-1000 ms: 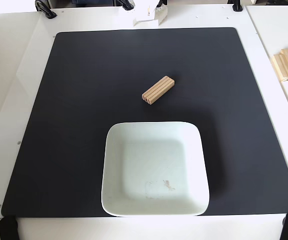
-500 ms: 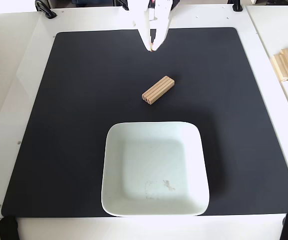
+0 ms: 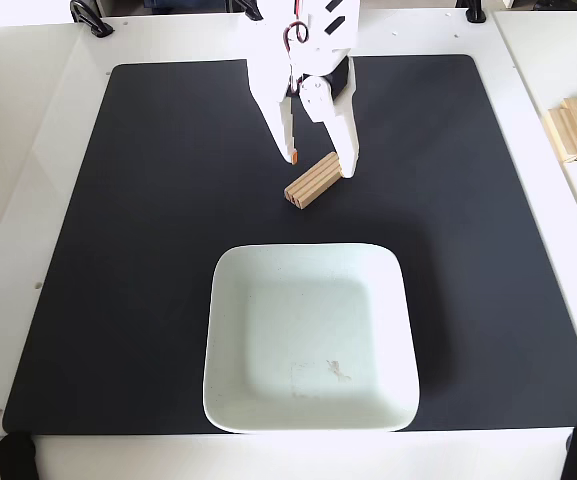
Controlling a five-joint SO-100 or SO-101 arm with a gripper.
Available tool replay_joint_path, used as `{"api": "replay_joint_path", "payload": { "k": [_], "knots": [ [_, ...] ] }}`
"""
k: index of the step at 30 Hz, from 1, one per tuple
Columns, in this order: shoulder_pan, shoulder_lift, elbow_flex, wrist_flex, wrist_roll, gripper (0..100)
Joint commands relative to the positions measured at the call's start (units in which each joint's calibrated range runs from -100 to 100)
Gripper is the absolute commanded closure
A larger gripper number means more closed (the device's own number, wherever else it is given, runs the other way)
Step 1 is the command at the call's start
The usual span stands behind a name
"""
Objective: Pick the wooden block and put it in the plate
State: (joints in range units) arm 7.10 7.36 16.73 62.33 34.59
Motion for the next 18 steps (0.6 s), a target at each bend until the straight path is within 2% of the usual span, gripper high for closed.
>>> {"api": "replay_joint_path", "payload": {
  "k": [1, 18],
  "knots": [
    [0.5, 0.8, 0.7, -1.6, 0.0, 73],
    [-1.1, 5.9, 3.6, -1.7, -0.3, 73]
  ]
}}
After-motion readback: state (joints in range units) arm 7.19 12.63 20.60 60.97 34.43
